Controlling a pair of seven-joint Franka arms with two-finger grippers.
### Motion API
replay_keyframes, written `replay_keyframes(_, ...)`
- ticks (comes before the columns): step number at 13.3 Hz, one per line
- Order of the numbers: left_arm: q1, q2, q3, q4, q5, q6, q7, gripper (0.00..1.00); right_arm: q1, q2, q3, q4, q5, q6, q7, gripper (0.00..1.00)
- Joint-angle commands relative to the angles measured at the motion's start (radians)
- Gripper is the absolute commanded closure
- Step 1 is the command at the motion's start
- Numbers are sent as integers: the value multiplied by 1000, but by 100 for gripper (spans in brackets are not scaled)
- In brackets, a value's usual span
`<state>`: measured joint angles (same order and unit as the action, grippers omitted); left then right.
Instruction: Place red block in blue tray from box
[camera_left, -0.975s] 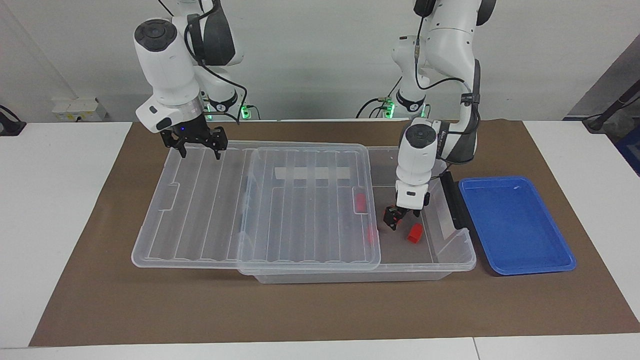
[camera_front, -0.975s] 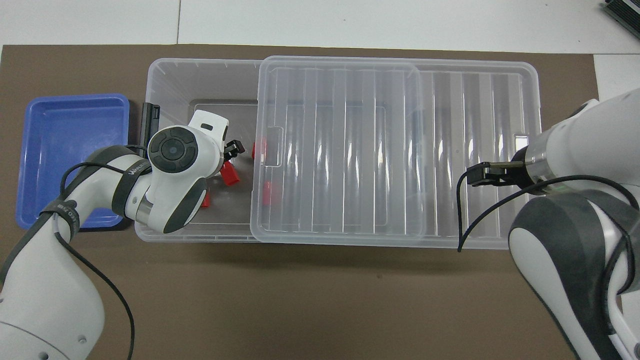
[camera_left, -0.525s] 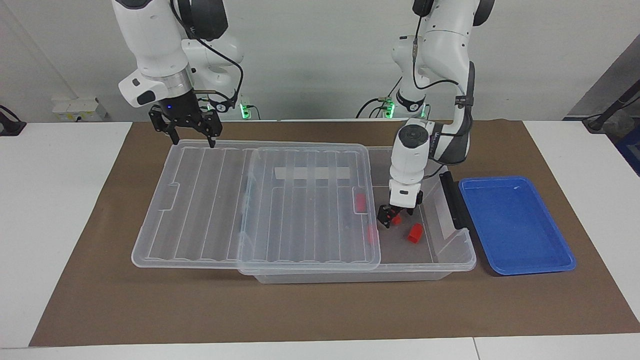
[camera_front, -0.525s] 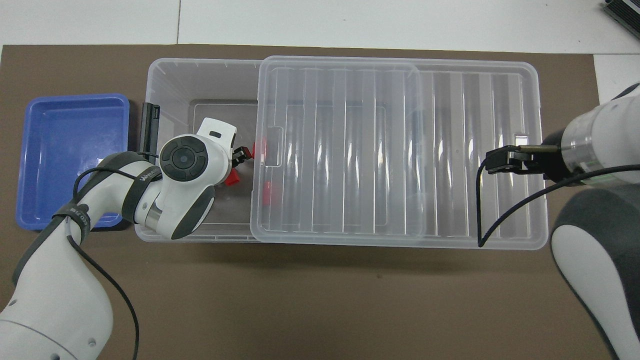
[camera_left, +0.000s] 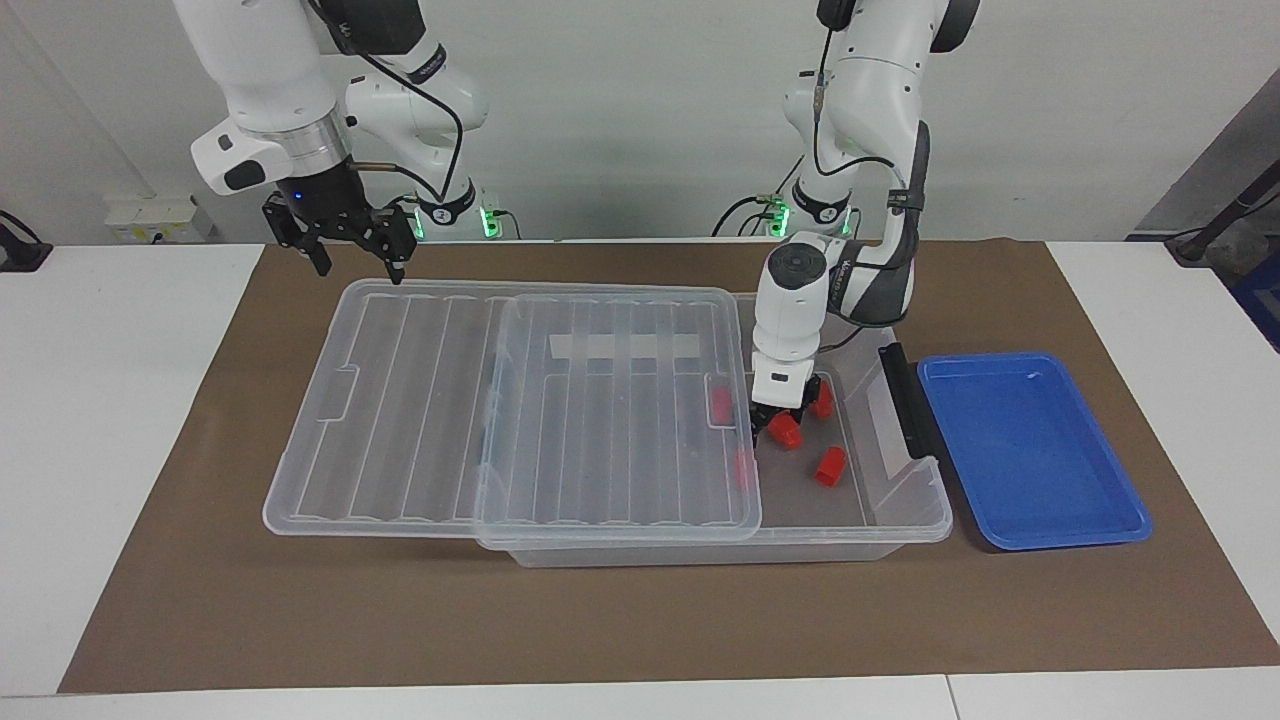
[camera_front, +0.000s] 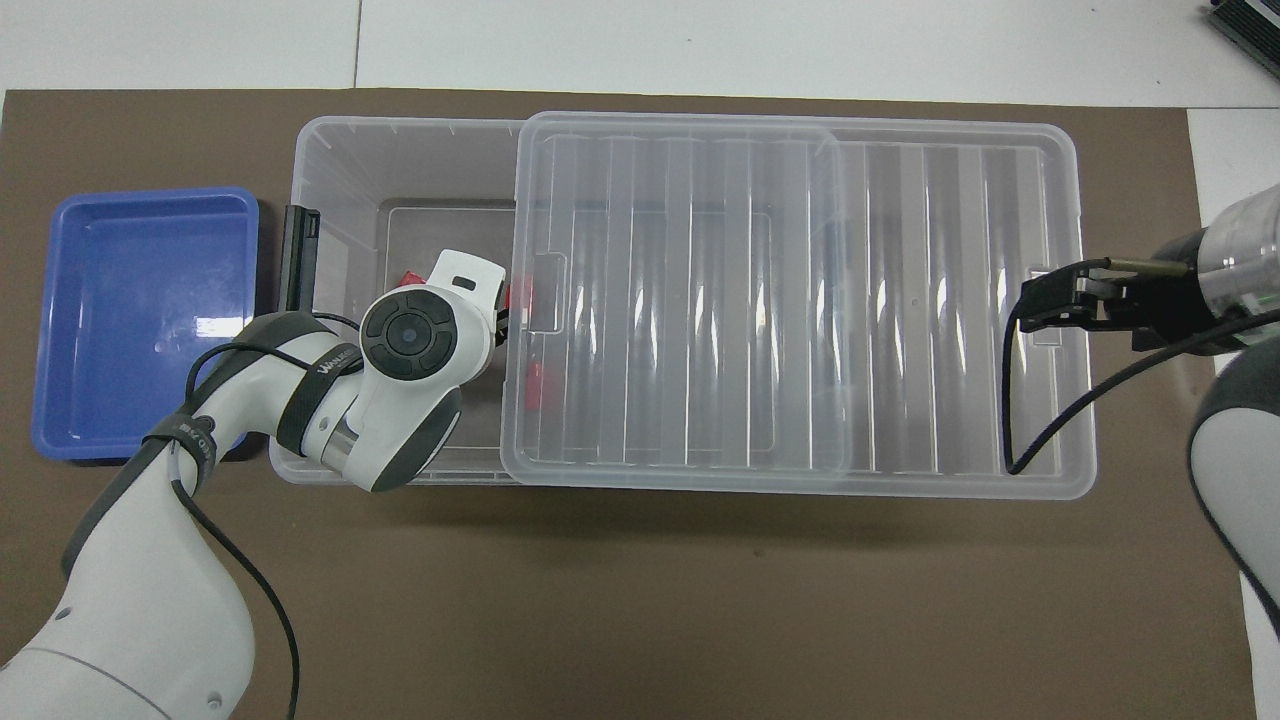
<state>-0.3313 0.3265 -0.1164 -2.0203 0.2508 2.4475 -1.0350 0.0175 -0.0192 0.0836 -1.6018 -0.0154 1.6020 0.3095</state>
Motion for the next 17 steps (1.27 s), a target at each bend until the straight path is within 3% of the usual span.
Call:
replay_keyframes(1, -6, -23, 11, -29, 25, -7, -11, 11, -39, 13, 5, 16, 25, -24, 25, 5)
replay_keyframes(2, -6, -23, 11, -29, 27, -7, -2, 17, -42, 13, 5, 13, 25, -24, 22, 5)
replay_keyframes(3, -6, -23, 12, -29, 27, -7, 7, 29, -42, 13, 5, 13, 12, -24, 20, 5)
replay_keyframes(6, 0, -23, 11, -29, 27, -7, 53, 77, -41, 16, 5, 22, -15, -34, -7, 5)
replay_keyframes(9, 1, -23, 11, -26, 27, -13, 84, 100, -42, 19, 5, 26, -34, -36, -16, 5)
replay_keyframes(14, 5, -18, 9, 26, 15, -99, 73, 100, -45, 7, 5, 13, -12, -60, -107, 5)
replay_keyframes(17, 14, -15, 12, 48, -129, -90, -21, 100, -45, 4, 5, 6, -3, -68, -177, 5)
